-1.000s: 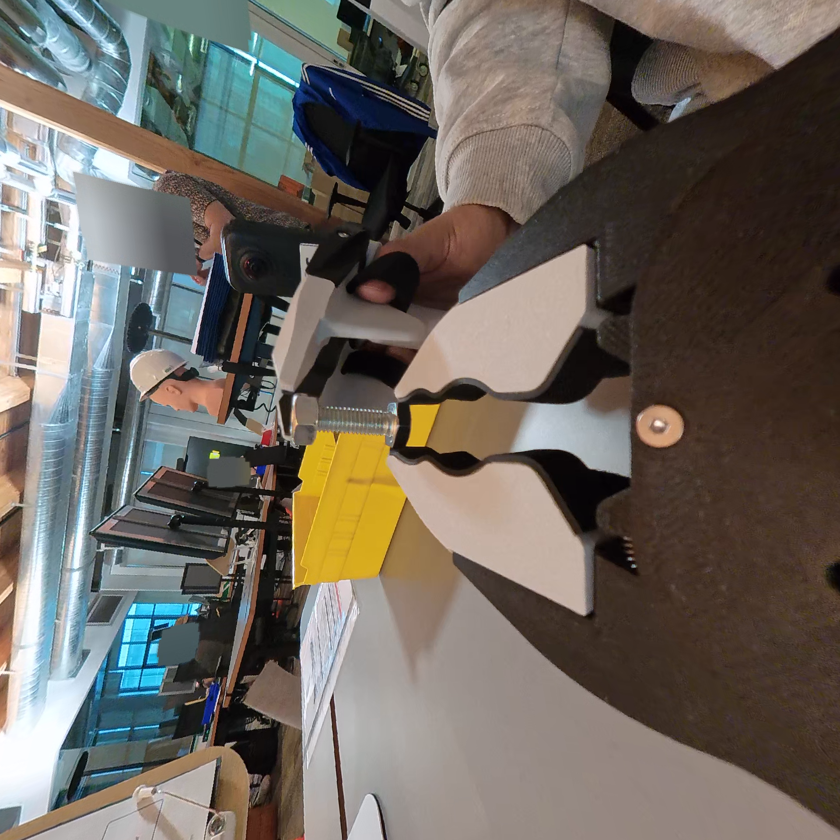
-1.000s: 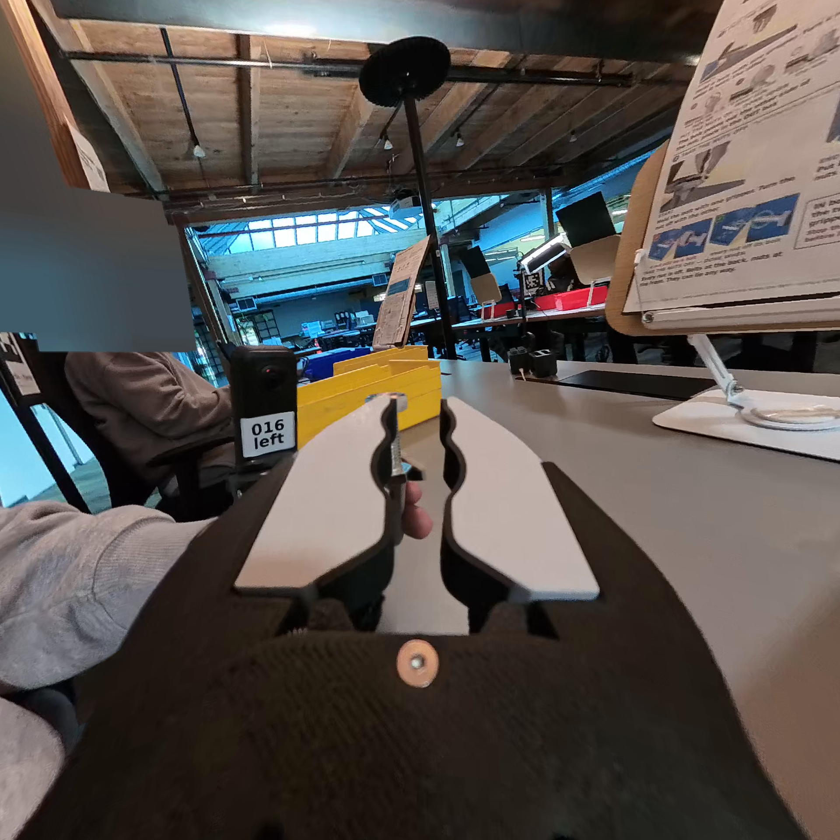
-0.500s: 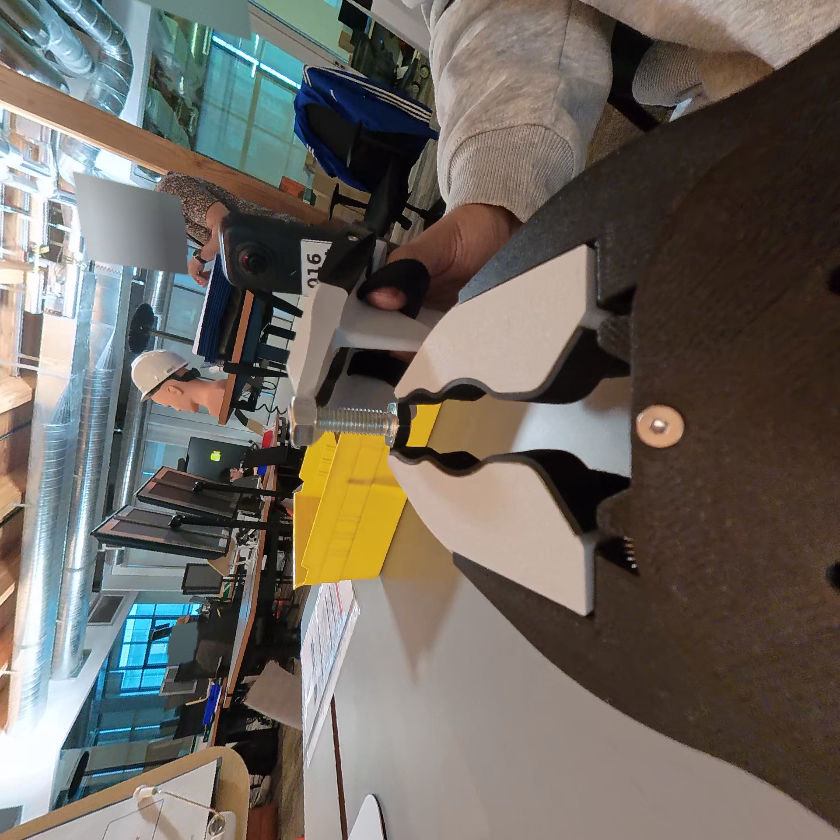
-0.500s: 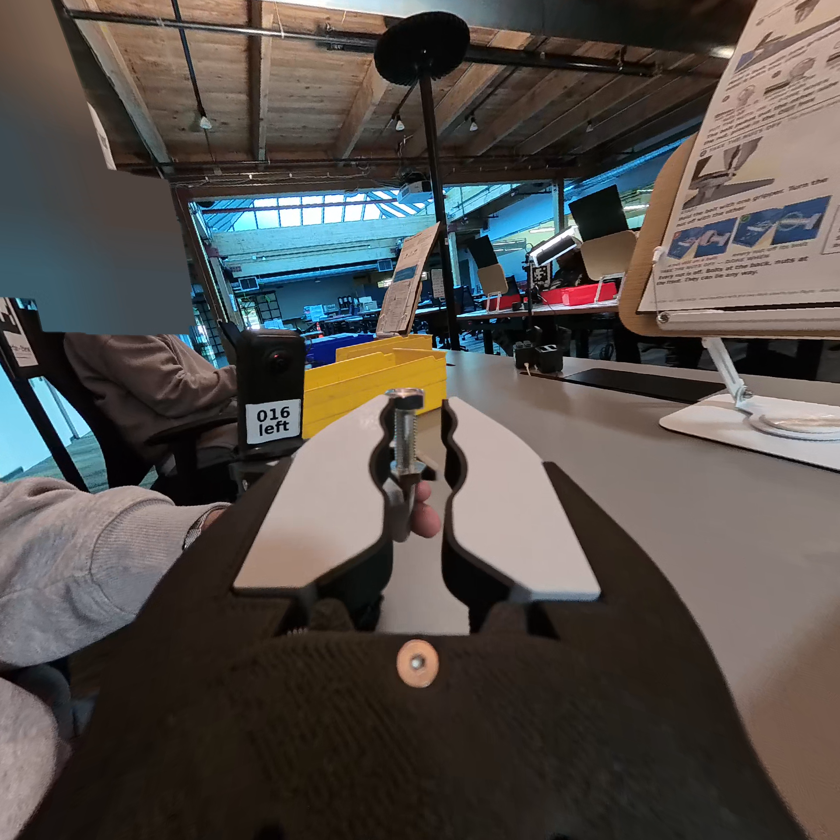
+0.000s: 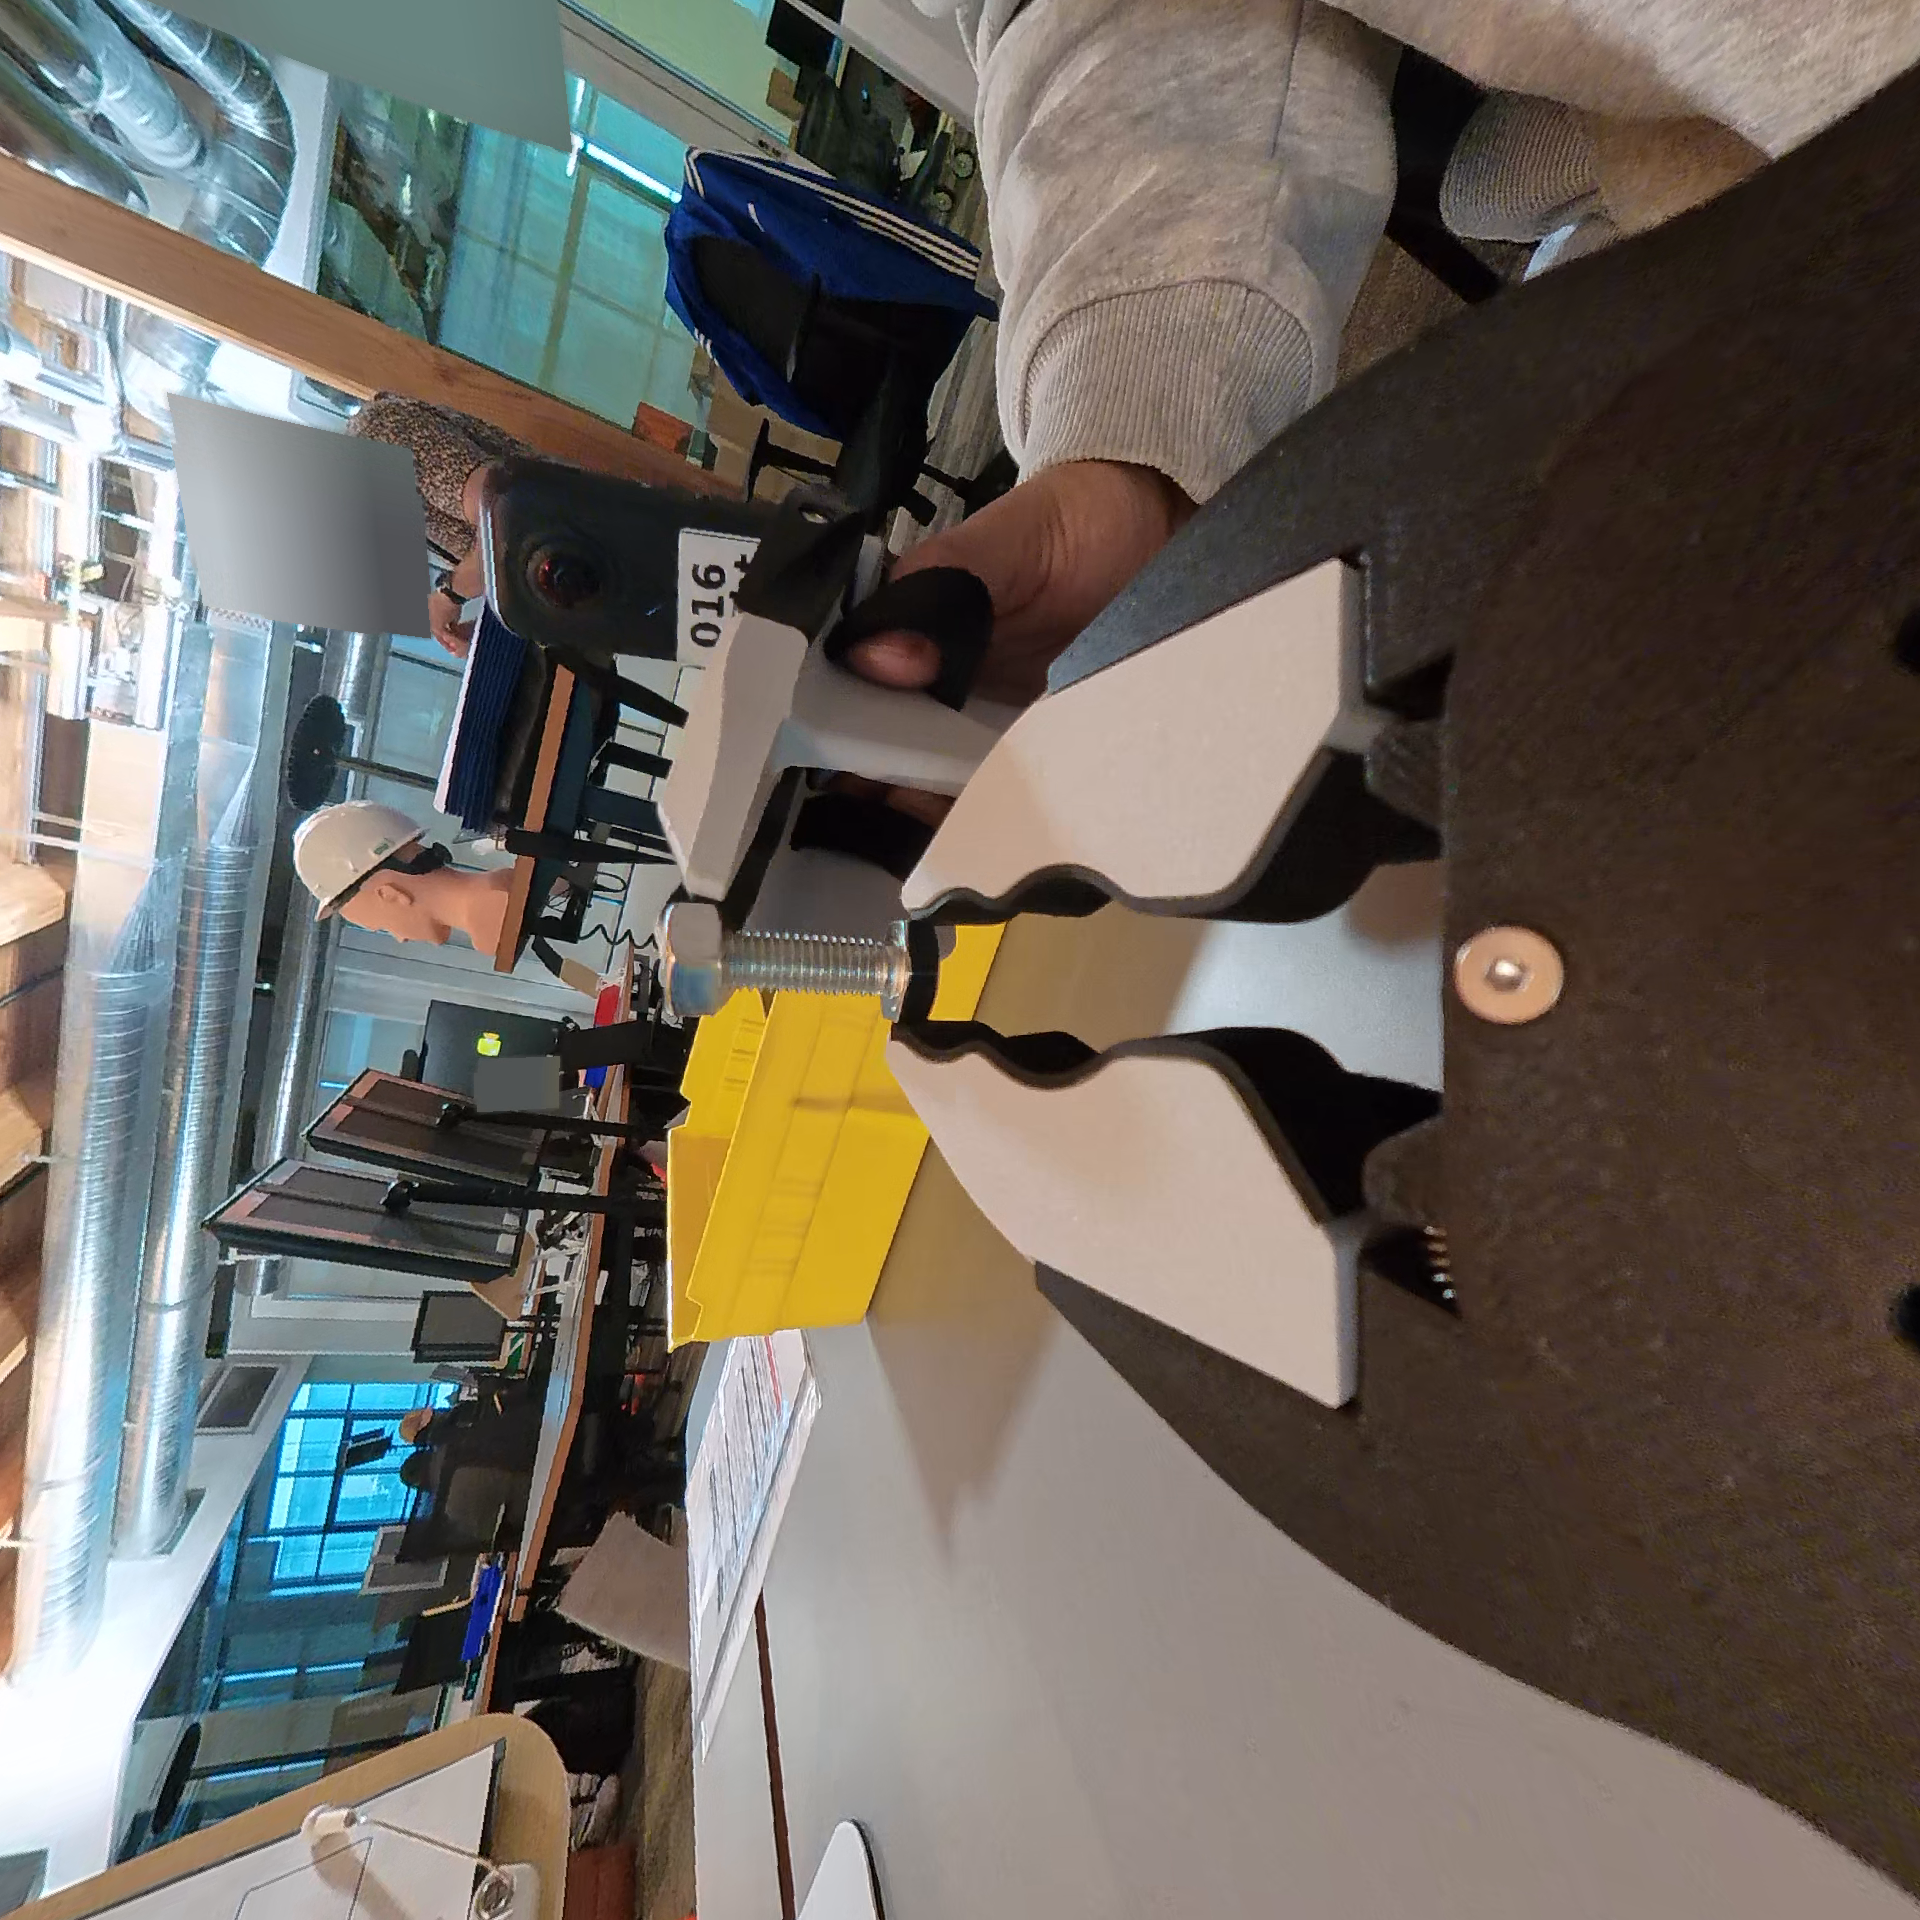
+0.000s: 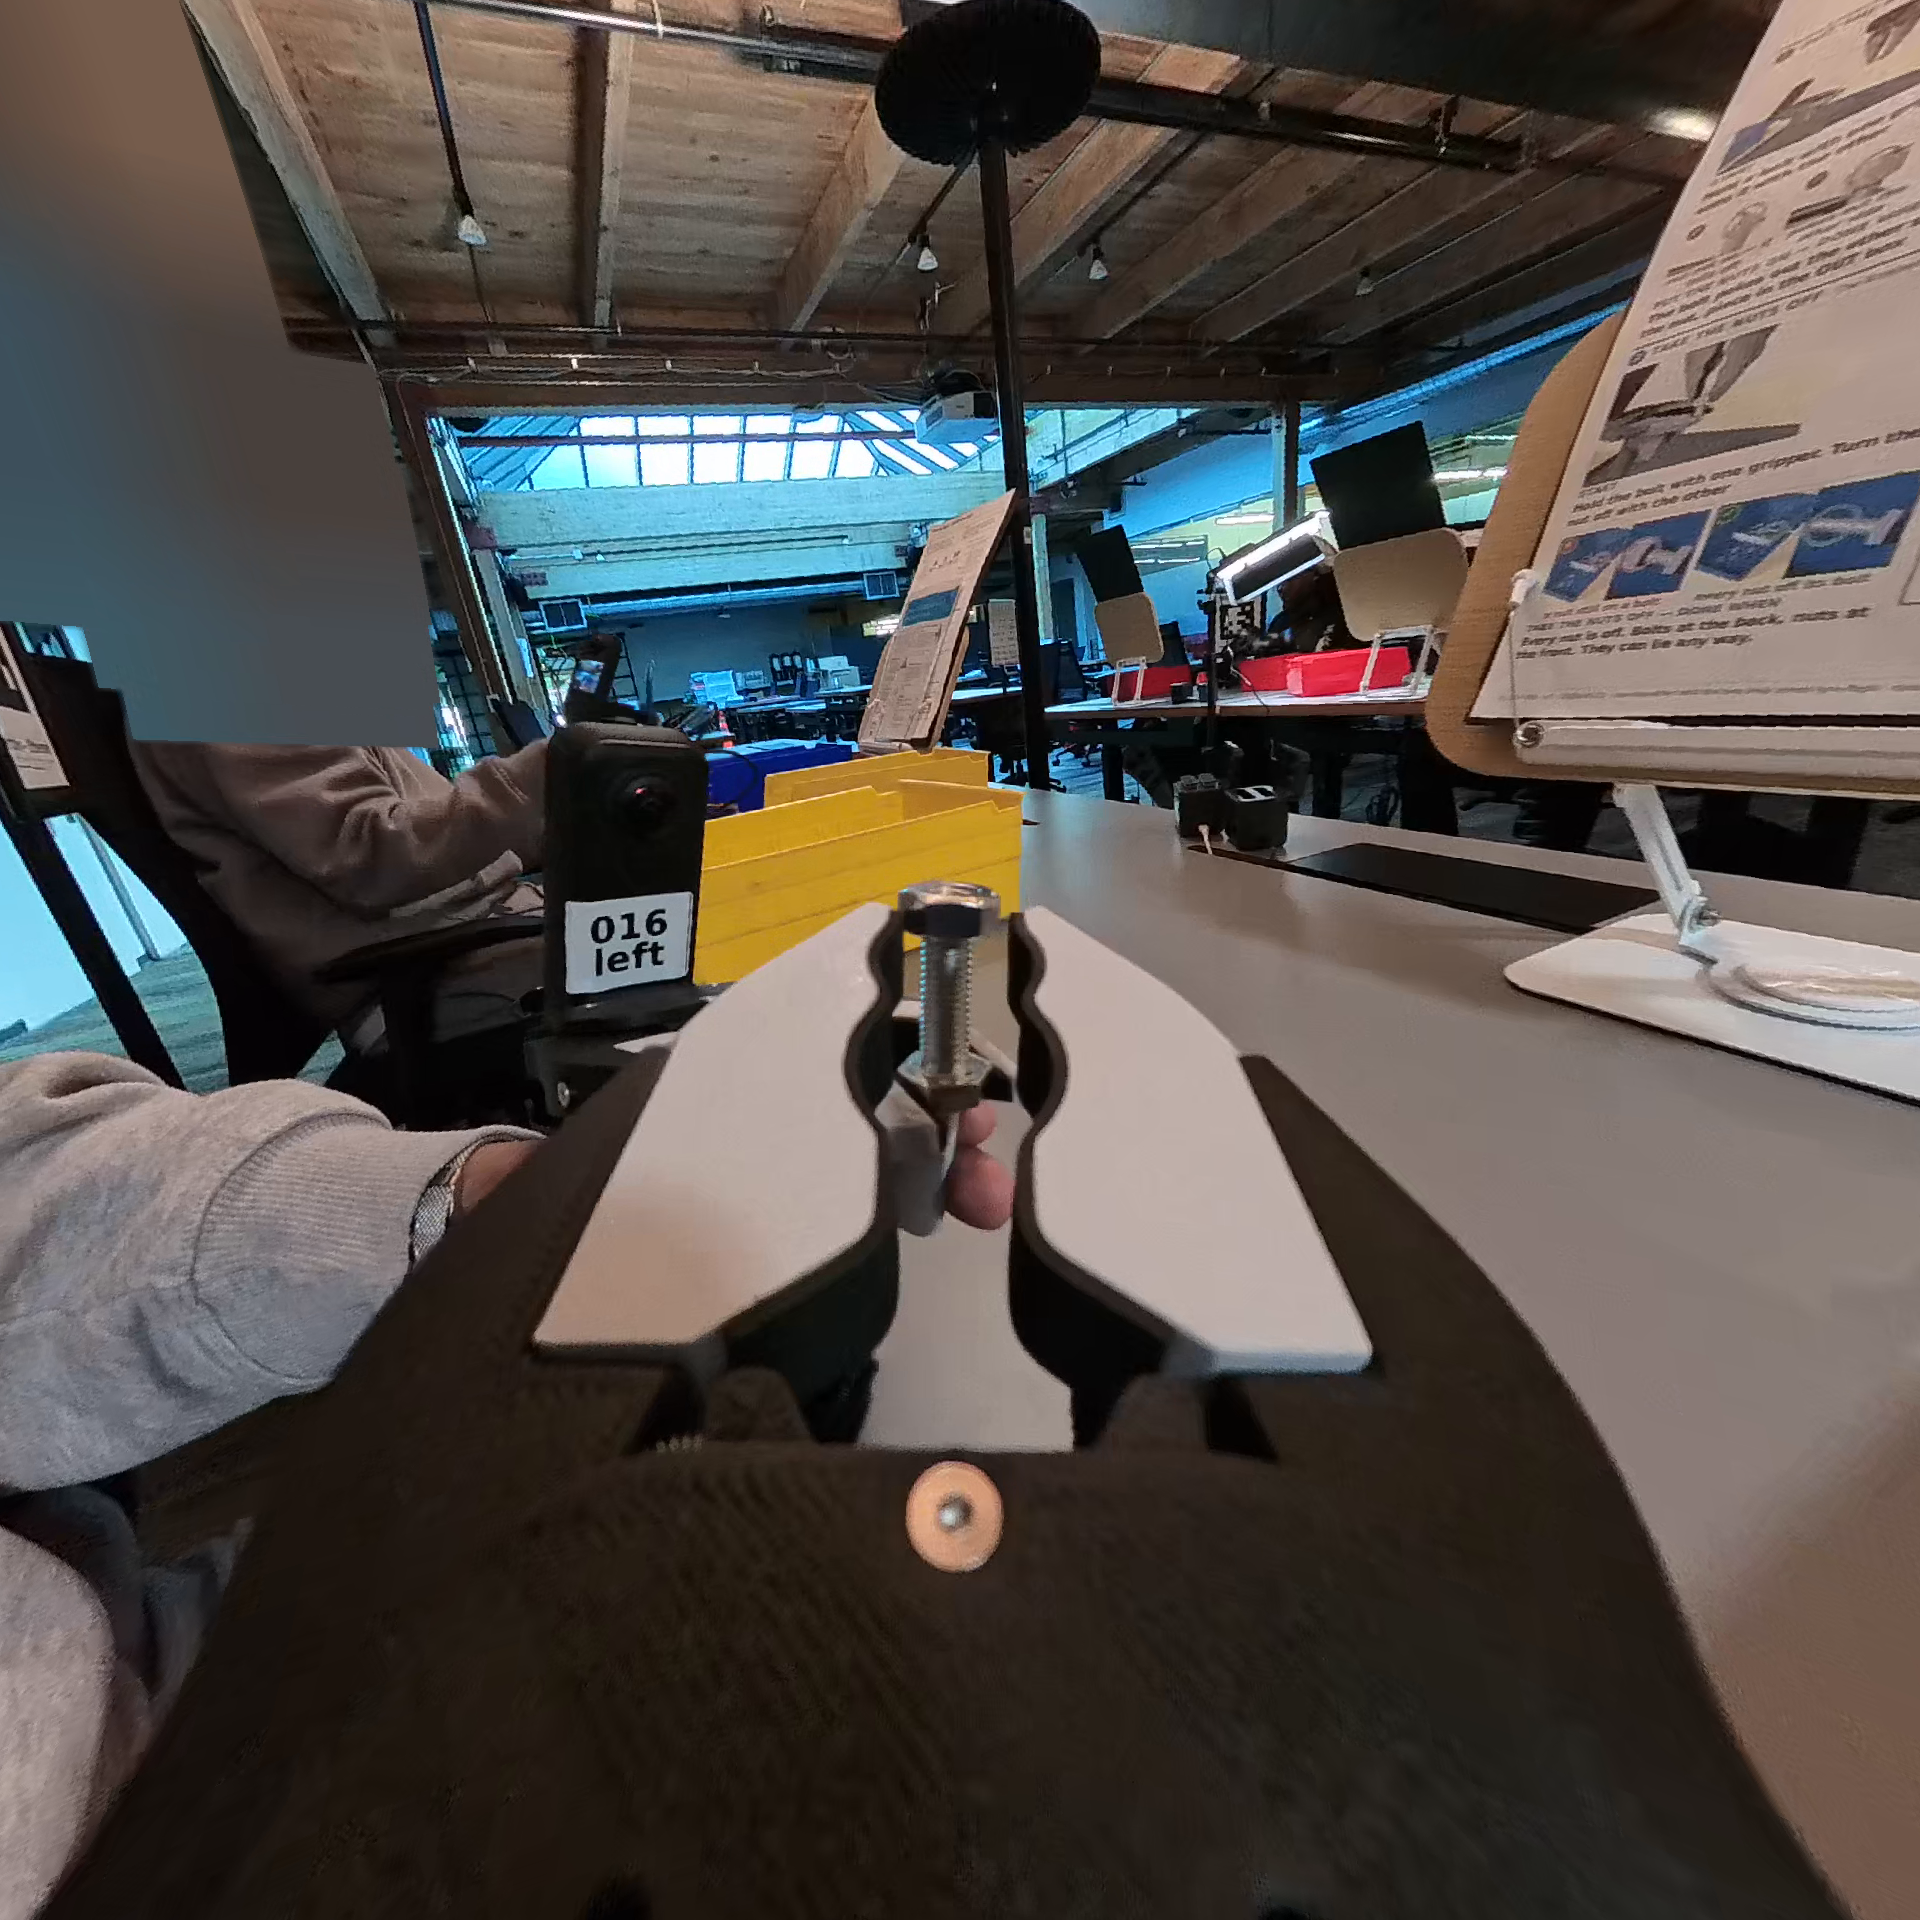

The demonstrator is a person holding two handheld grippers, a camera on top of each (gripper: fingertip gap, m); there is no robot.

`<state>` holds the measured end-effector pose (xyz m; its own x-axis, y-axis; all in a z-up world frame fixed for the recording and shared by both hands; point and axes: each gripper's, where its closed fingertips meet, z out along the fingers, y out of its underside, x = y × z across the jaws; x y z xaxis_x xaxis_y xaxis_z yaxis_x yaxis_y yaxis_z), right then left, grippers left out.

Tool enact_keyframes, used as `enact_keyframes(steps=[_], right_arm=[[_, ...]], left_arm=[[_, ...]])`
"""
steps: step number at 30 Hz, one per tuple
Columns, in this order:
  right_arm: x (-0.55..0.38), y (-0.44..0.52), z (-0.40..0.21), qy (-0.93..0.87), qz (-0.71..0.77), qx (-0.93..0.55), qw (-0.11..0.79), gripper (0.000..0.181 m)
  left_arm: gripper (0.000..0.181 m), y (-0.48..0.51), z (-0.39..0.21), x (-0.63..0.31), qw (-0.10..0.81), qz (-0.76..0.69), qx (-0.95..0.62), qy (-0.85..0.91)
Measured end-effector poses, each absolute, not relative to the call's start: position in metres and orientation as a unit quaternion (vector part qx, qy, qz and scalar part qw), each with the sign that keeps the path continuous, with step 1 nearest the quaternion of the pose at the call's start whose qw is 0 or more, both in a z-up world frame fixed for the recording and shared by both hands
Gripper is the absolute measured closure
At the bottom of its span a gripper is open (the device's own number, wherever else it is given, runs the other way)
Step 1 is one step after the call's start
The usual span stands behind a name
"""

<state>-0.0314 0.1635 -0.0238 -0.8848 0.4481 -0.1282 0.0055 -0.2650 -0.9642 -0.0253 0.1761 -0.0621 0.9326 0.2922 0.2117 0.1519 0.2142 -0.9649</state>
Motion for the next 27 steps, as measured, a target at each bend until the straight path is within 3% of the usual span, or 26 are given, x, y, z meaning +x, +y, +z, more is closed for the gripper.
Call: enact_keyframes(steps=[15, 27], right_arm=[[-0.029, 0.163, -0.021, -0.582, 0.781, -0.187, 0.131, 0.157], [-0.032, 0.160, -0.027, -0.601, 0.764, -0.188, 0.143, 0.164]], left_arm=[[0.163, 0.178, -0.064, -0.024, 0.755, 0.049, -0.630, -0.174], [0.163, 0.181, -0.066, -0.021, 0.749, 0.050, -0.640, -0.164]])
